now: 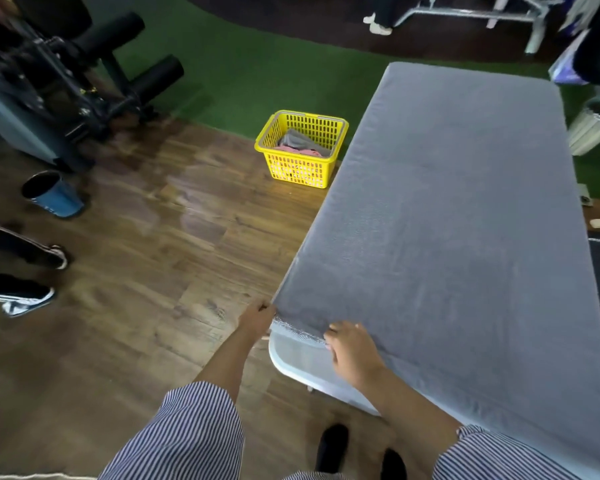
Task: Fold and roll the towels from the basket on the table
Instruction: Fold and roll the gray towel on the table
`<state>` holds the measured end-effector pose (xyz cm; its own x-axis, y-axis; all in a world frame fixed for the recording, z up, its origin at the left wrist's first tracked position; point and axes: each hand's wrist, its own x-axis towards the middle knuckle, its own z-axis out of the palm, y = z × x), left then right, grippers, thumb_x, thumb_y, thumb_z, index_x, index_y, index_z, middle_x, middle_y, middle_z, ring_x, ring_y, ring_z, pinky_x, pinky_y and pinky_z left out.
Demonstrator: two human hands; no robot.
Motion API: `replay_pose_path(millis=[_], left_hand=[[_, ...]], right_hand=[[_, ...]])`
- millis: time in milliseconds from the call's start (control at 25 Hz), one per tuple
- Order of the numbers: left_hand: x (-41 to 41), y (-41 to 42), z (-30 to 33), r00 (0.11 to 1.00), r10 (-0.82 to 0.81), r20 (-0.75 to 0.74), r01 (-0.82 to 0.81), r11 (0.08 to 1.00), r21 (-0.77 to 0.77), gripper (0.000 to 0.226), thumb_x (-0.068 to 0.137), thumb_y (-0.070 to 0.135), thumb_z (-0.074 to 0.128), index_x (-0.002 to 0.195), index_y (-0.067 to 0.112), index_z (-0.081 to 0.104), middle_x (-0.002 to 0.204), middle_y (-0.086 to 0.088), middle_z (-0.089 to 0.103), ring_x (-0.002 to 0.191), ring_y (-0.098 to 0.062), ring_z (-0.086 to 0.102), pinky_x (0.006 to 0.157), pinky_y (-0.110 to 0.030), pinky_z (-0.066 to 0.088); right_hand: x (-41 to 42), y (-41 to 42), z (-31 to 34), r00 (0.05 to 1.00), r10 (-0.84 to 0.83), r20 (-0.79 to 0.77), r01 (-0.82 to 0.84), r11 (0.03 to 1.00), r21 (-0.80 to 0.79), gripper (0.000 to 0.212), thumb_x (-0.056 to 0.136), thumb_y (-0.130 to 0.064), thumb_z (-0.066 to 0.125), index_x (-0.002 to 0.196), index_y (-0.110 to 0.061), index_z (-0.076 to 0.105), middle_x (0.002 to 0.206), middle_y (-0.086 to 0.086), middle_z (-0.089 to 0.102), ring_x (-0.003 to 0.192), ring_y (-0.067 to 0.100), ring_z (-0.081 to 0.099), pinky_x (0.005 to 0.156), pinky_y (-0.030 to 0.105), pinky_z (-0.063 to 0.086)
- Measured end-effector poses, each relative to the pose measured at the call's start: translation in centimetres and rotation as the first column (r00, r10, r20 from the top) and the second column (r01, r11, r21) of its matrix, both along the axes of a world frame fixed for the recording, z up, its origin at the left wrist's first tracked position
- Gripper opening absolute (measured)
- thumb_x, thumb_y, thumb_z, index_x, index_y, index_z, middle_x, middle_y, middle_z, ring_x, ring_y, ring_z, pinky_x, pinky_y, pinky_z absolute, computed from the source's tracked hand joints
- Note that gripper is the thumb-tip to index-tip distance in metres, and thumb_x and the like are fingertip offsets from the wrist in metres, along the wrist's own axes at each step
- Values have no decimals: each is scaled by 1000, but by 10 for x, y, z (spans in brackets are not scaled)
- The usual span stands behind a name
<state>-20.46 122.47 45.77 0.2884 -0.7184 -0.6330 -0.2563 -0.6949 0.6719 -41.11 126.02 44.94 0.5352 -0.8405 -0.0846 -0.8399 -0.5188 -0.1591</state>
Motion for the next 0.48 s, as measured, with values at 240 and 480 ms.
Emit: replay_pose_path(millis=[240, 480], left_hand=[[14, -17, -3, 983, 153, 97, -157, 987, 38, 12, 71, 21, 72, 71, 10, 66, 68, -9, 56, 63, -22, 49, 62, -28, 39], [22, -13, -5, 948, -96, 303, 117, 992, -50, 13, 78, 19, 75, 75, 7, 73, 76, -6, 64, 75, -21, 56, 66, -28, 46]], right_hand=[[-1, -1, -2, 1000, -17, -4, 18, 999, 30, 44, 18, -24, 85, 43, -23, 50, 50, -10, 48, 48, 7, 54, 45, 18, 40], [-2, 0, -5, 1000, -13, 13, 12, 999, 45, 42, 25, -21, 85, 44, -24, 47, 52, -12, 46, 50, 5, 53, 49, 17, 28]])
